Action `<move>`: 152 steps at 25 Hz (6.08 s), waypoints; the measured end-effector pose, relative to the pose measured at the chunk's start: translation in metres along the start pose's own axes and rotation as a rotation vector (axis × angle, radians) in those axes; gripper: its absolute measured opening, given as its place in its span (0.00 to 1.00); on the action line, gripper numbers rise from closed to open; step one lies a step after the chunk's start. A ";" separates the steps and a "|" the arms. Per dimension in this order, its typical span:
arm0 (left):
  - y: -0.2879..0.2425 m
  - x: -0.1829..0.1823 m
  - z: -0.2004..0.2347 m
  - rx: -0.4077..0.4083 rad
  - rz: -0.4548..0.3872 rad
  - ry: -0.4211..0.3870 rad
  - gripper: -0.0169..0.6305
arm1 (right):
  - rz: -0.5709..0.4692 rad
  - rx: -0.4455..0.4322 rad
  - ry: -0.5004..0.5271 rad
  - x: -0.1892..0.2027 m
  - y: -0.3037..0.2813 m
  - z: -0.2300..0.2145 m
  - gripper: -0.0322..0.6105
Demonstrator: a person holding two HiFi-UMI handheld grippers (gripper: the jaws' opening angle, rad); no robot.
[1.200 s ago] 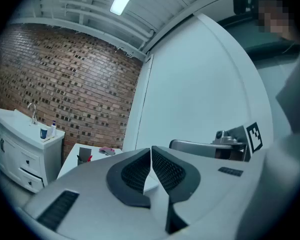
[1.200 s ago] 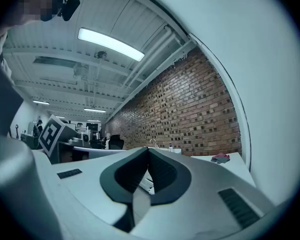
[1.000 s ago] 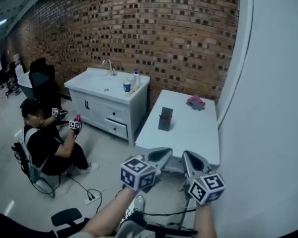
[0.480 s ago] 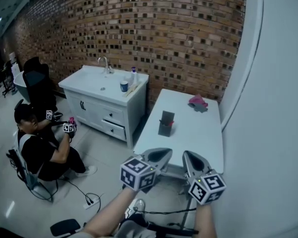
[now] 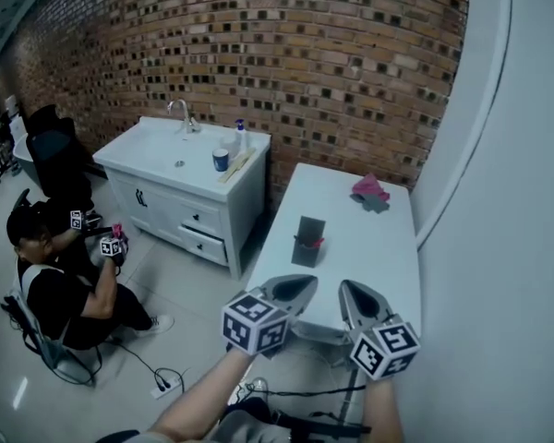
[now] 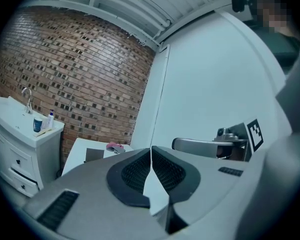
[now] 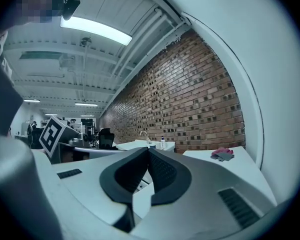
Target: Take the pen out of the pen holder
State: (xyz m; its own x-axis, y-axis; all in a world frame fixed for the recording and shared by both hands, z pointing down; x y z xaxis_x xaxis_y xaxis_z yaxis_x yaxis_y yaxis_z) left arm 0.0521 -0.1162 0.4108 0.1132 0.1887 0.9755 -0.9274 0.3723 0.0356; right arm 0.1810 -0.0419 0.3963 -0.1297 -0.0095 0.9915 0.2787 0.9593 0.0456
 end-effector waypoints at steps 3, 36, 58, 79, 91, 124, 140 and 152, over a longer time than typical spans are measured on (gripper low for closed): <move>-0.013 -0.001 0.020 0.007 0.014 -0.001 0.03 | 0.017 0.030 -0.012 -0.001 -0.020 -0.010 0.05; -0.070 -0.009 0.136 -0.100 0.082 -0.009 0.03 | 0.120 -0.039 -0.016 0.025 -0.157 -0.075 0.05; -0.077 0.019 0.164 -0.160 0.148 0.005 0.03 | 0.216 -0.045 0.023 0.063 -0.191 -0.092 0.05; -0.055 0.051 0.214 -0.217 0.201 0.069 0.03 | 0.452 0.002 0.268 0.153 -0.273 -0.092 0.21; -0.058 0.032 0.209 -0.199 0.160 0.045 0.03 | 0.374 0.019 0.260 0.118 -0.263 -0.093 0.14; -0.085 -0.049 0.137 -0.075 0.029 -0.060 0.03 | -0.120 0.028 0.049 -0.036 -0.156 -0.097 0.14; -0.088 -0.051 0.127 -0.075 0.025 -0.062 0.03 | -0.124 0.028 0.043 -0.040 -0.151 -0.099 0.13; -0.090 -0.052 0.121 -0.070 0.017 -0.055 0.03 | -0.129 0.015 0.049 -0.044 -0.146 -0.101 0.13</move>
State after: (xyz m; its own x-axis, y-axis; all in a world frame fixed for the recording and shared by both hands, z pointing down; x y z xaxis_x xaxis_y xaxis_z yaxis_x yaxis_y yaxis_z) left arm 0.0868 -0.2699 0.3835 0.0758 0.1465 0.9863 -0.9015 0.4327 0.0050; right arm 0.2419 -0.2096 0.3585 -0.1163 -0.1464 0.9824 0.2483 0.9534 0.1715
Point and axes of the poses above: the fingertips, and each gripper's own axes: y backward along the fingers, z to its left, x out of its underside, the point moved 7 cm from there along y, backward along the fingers, and after that the axes turned 6 degrees about -z, right-handed, at the moved point
